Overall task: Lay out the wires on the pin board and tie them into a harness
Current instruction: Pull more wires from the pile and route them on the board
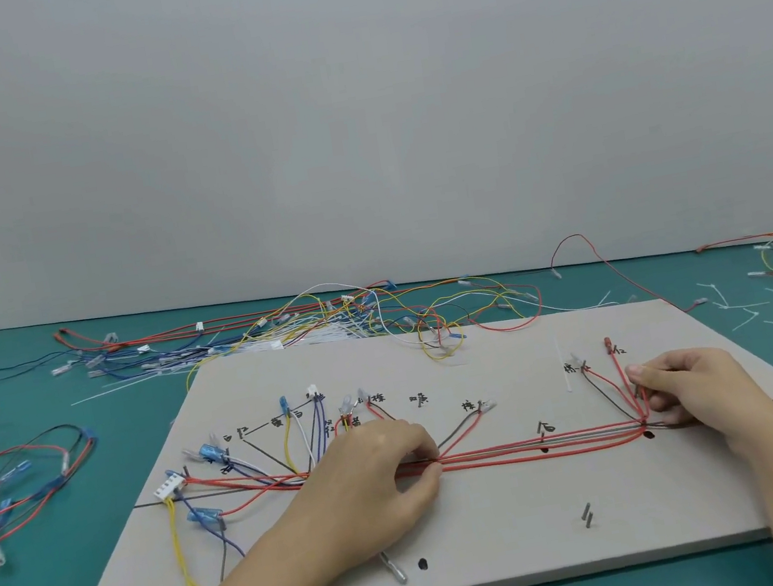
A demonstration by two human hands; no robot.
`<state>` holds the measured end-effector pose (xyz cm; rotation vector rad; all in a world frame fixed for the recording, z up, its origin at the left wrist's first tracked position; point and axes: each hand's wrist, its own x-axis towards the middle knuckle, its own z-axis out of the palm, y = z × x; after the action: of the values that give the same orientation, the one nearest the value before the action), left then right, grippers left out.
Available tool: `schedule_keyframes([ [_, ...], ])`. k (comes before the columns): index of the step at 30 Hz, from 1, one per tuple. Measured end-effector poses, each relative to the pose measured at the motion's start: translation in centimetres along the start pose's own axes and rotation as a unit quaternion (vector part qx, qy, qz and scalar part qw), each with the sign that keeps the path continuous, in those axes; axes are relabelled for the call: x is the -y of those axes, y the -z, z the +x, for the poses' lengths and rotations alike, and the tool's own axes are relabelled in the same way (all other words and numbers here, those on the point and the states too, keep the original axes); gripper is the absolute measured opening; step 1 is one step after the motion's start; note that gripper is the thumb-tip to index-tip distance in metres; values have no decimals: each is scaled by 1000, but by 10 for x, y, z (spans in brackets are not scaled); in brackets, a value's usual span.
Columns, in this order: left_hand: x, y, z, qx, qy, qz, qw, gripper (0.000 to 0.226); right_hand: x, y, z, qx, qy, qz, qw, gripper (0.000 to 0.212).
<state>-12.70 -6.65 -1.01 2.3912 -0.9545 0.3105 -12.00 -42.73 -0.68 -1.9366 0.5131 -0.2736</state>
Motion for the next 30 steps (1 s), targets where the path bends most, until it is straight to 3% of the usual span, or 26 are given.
schedule_keyframes([
  [22, -3, 3, -1, 5, -1, -9, 1000, 26, 6, -16, 0, -90, -74, 52, 992, 20],
  [30, -4, 3, -1, 3, 4, -12, 1000, 24, 17, -12, -5, -74, -112, 75, 988, 15],
])
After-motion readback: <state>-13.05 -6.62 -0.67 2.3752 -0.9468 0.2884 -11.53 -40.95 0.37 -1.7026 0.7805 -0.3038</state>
